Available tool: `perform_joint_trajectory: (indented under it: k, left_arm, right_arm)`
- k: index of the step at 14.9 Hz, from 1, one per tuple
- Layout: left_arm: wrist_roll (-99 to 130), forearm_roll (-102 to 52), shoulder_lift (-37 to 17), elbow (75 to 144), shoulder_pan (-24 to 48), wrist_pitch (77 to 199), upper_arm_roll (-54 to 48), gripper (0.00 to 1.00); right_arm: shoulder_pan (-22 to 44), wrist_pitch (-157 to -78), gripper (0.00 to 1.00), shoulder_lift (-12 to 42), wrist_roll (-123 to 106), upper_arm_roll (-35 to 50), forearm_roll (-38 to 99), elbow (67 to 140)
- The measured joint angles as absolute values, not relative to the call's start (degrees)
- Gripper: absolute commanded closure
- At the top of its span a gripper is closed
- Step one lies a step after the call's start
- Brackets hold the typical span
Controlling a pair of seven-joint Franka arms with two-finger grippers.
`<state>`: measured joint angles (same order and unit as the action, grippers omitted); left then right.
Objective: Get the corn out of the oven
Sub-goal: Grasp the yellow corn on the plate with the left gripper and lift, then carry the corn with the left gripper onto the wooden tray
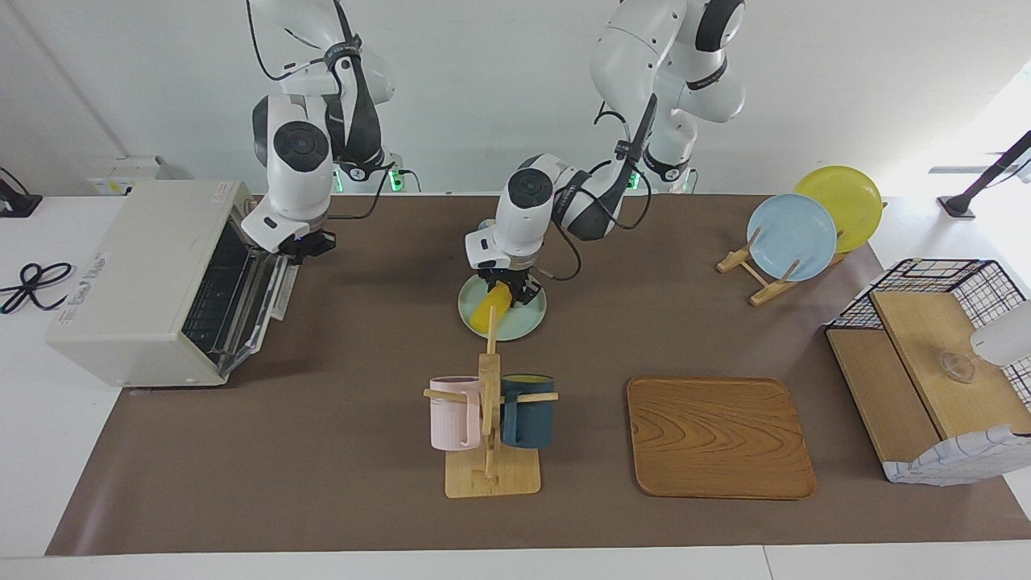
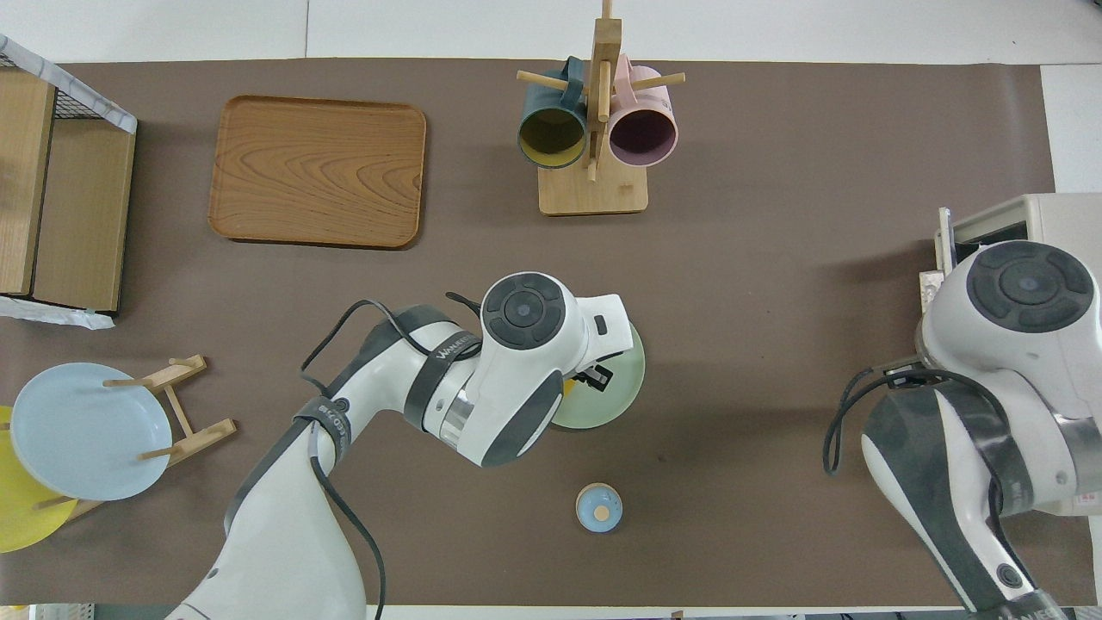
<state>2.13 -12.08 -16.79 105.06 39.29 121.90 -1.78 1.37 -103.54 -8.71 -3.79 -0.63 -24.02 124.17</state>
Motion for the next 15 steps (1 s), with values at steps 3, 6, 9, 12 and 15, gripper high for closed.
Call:
perform_joint_trajectory:
  k: [3, 6, 9, 12, 15]
  left_arm:
    - [2.38, -13.28, -11.32, 105.00, 34.65, 117.60, -1.56, 1.00]
    - [2.48, -13.53, -9.21, 104.14, 28.12, 114.83, -1.31, 1.00]
    - [2.45, -13.51, -9.48, 103.67, 23.09, 114.72, -1.14, 1.00]
    - [2.40, -11.87, -11.11, 102.32, 19.78, 114.84, -1.05, 1.00]
    - [2.27, -11.28, -15.70, 98.02, 17.19, 114.91, -1.05, 1.00]
  right_arm:
    - [-3.48, -103.42, 1.00, -8.79, -11.10, -0.97, -24.06, 122.62]
    - [-4.05, -103.43, 1.00, -8.77, -12.32, -0.79, -23.74, 122.54]
    - [-4.08, -103.41, 1.00, -8.77, -12.32, -0.78, -23.75, 122.52]
    - [-4.05, -103.40, 1.00, -8.81, -12.32, -0.66, -23.46, 121.45]
    - [-4.10, -101.55, 1.00, -8.85, -12.32, -0.71, -17.95, 118.15]
